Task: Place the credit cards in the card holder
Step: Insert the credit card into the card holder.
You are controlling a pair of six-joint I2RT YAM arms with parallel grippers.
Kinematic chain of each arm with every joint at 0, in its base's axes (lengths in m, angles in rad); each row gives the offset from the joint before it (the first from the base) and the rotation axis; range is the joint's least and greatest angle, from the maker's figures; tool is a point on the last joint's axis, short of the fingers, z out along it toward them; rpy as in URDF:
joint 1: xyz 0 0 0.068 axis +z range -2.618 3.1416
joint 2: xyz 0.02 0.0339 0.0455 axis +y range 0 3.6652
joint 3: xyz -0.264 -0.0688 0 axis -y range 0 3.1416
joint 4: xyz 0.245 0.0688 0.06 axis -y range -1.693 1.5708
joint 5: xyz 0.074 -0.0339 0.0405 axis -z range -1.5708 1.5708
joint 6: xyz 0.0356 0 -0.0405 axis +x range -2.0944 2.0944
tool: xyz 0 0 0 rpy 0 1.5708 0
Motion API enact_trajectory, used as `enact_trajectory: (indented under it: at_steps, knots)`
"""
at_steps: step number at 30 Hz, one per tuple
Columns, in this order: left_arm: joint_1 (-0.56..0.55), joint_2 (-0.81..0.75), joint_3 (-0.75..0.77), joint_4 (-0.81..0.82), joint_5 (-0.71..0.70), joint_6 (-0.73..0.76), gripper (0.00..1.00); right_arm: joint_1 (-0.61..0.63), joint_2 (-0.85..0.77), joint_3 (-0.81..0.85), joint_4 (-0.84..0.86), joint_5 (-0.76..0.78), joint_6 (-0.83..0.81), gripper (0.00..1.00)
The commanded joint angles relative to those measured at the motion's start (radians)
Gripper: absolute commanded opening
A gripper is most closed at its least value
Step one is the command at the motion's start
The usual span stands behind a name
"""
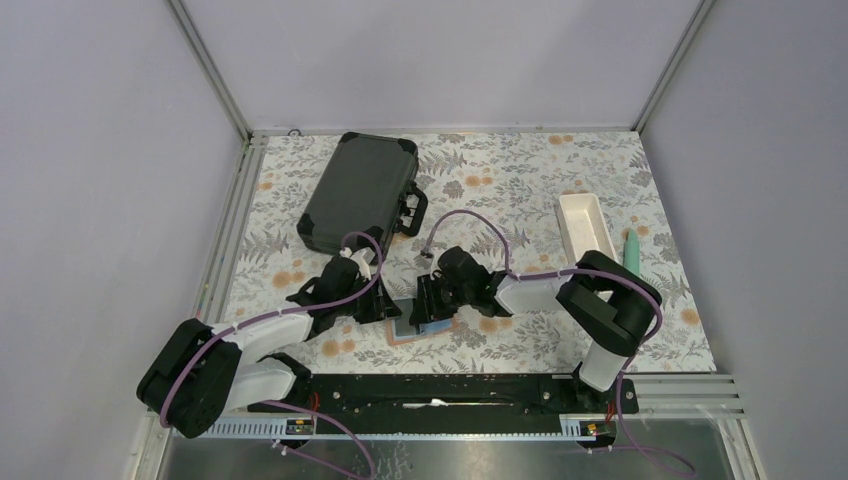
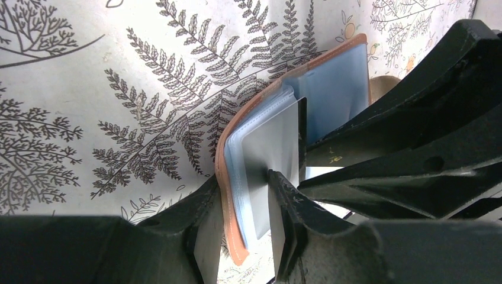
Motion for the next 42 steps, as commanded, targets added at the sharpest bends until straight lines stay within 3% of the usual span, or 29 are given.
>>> enact_trajectory:
  at_steps: [1, 11, 27, 33, 42]
  knots:
    - [0.002, -0.005, -0.021, 0.026, -0.005, -0.016, 0.33, 0.036, 0.019, 0.044, 0.011, 0.02, -0.026, 0.37]
    - [0.002, -0.025, -0.053, 0.06, 0.012, -0.055, 0.33, 0.066, 0.007, 0.036, 0.098, 0.023, -0.032, 0.47]
    - [0.002, -0.045, -0.083, 0.123, 0.042, -0.111, 0.31, 0.079, 0.007, 0.051, 0.125, 0.018, -0.039, 0.47]
    - [0.002, -0.071, -0.081, 0.056, -0.026, -0.095, 0.19, 0.079, -0.08, 0.037, 0.014, 0.096, -0.052, 0.59]
    - [0.003, -0.085, -0.083, 0.031, -0.057, -0.09, 0.15, 0.073, -0.31, 0.048, -0.315, 0.313, -0.067, 0.74]
